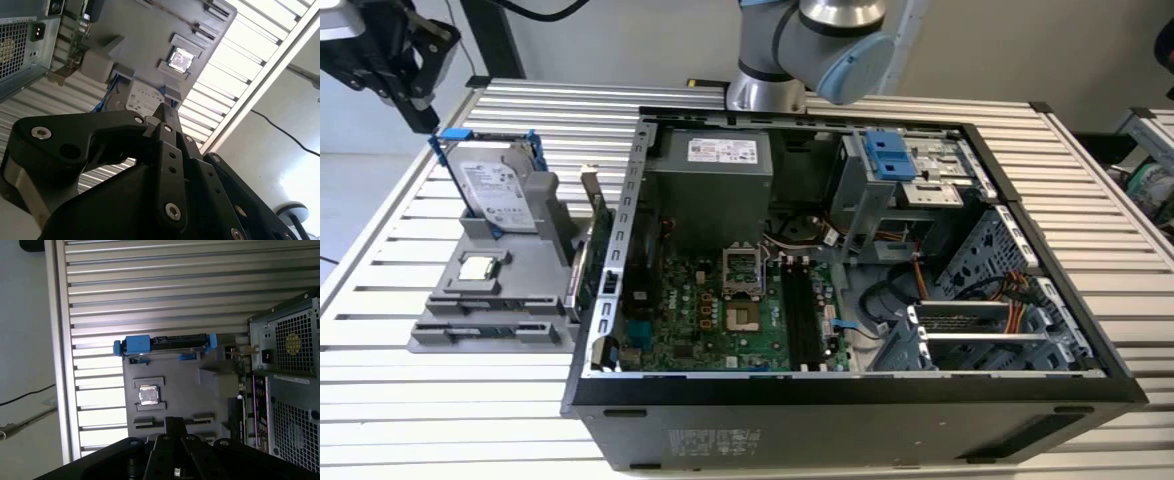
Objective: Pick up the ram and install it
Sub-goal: 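Reach for the ram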
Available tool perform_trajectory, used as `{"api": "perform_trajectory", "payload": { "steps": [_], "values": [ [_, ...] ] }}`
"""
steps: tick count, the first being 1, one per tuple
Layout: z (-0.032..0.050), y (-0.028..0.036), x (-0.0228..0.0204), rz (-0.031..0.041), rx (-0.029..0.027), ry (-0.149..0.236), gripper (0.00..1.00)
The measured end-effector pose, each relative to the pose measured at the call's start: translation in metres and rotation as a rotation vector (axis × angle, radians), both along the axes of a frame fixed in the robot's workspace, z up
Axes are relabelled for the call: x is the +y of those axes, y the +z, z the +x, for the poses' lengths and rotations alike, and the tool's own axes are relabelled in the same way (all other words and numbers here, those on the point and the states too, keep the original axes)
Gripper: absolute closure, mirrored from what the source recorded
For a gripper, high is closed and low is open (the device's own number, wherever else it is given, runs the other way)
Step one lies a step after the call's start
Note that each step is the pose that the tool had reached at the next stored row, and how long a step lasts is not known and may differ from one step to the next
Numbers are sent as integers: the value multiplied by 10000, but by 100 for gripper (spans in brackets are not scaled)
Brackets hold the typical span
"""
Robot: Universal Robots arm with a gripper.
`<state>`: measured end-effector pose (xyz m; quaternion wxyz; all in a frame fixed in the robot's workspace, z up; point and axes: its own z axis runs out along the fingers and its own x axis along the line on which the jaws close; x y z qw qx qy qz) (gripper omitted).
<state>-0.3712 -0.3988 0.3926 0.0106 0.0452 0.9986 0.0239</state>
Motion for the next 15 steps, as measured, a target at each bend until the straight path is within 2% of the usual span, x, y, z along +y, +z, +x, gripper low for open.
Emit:
{"api": "perform_trajectory", "payload": {
  "steps": [15],
  "values": [
    [-221, 0, 0, -1, 0, -1, 100]
  ]
}}
